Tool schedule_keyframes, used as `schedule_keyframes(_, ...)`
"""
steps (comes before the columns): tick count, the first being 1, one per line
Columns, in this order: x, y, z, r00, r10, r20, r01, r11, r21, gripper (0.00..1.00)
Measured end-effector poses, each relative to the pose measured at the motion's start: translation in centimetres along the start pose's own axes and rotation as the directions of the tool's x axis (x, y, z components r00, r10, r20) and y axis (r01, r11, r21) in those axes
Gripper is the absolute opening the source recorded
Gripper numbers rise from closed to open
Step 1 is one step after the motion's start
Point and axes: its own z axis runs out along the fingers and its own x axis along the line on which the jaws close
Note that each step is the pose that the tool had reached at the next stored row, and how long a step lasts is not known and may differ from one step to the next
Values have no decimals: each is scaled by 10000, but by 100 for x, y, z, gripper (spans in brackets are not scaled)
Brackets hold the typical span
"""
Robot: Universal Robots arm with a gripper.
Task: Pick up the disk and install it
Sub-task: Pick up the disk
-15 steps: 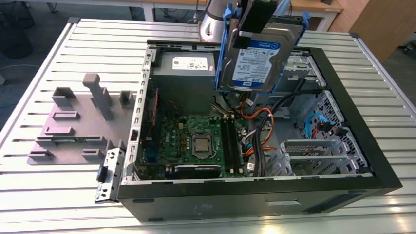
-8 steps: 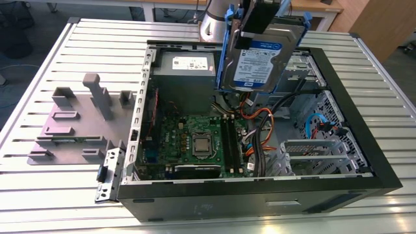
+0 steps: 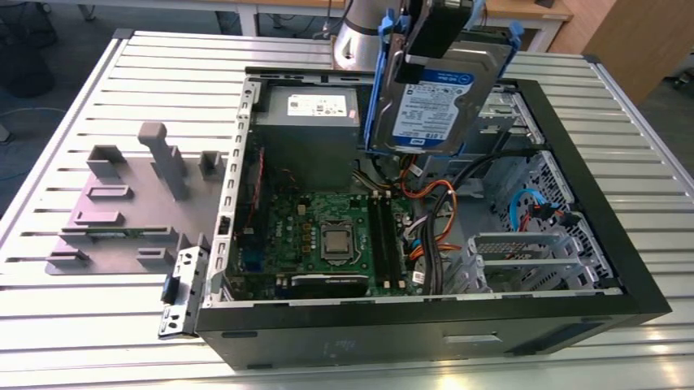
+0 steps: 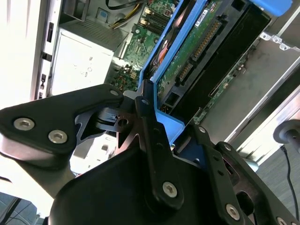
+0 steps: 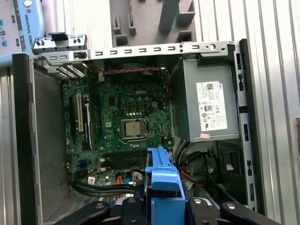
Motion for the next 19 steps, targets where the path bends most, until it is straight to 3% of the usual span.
schedule_keyframes(19,19,-59,13,10000,-2,0,2,10000,0,37)
